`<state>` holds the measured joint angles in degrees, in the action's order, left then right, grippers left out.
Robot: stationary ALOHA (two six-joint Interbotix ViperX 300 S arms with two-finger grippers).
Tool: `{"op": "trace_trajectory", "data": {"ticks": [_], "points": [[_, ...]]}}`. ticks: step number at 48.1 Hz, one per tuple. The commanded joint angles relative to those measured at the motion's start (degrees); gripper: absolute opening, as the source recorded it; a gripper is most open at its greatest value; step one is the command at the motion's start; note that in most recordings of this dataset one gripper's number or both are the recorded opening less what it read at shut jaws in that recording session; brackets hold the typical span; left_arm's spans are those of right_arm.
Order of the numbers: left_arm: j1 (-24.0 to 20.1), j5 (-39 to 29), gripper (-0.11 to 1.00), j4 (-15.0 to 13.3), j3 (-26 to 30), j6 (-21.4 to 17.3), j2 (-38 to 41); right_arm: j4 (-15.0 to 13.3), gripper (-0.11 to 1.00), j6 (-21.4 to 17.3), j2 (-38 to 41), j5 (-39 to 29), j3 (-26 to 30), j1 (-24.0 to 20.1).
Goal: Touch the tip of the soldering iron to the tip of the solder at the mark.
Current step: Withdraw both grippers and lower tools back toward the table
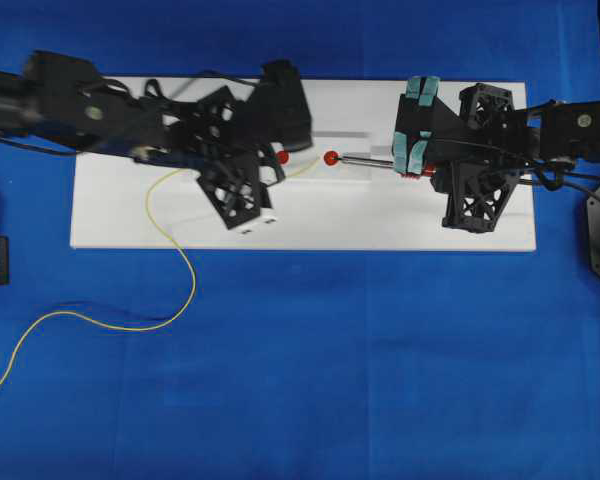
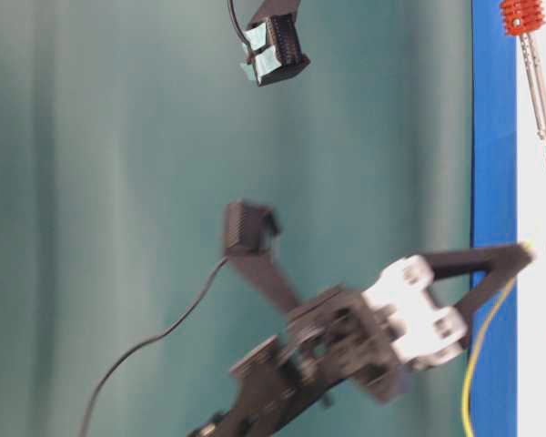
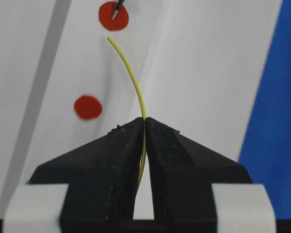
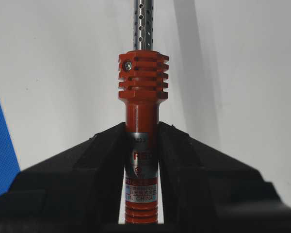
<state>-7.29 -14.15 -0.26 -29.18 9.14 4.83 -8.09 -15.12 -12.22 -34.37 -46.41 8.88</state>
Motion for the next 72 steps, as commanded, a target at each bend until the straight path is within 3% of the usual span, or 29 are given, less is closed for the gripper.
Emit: {"op": "trace_trajectory", "data": {"ticks": [1,9,22,33,49,60,65,72], "points": [[0.5,-0.6,0.03,0.2,-0.9,0.4,-5.3,0.0,0.08,0.1,-0.4,0.2,1.2,-0.2],[0.9,-0.7,0.03,0.2,-4.9,0.6,-10.3,0.0,0.08,0.1,-0.4,0.3,1.2,-0.2],[1.1,-0.7,0.03,0.2,-7.3,1.3,-11.6,0.0,0.08,0.0,-1.0,0.1,1.3,-0.2],[1.1,-0.5,0.03,0.2,-8.6,1.2,-12.7,0.0,0.08,-0.2,-7.3,-2.4,0.4,-0.2],[1.1,-0.2,0.03,0.2,-11.3,1.3,-14.9,-1.8,0.08,-5.6,-16.8,-5.5,-4.6,-0.2],[1.6,1.2,0.03,0.2,-11.8,1.5,-15.2,-2.3,0.08,-6.2,-15.7,-4.7,-4.3,-0.3],[3.3,1.5,0.03,0.2,-12.0,1.8,-15.6,-1.9,0.08,-6.4,-15.6,-2.5,-4.2,-1.8],[8.1,3.7,0.03,0.2,-13.1,3.6,-16.5,-1.1,0.08,-7.8,-15.9,1.7,-4.7,-7.6]]}}
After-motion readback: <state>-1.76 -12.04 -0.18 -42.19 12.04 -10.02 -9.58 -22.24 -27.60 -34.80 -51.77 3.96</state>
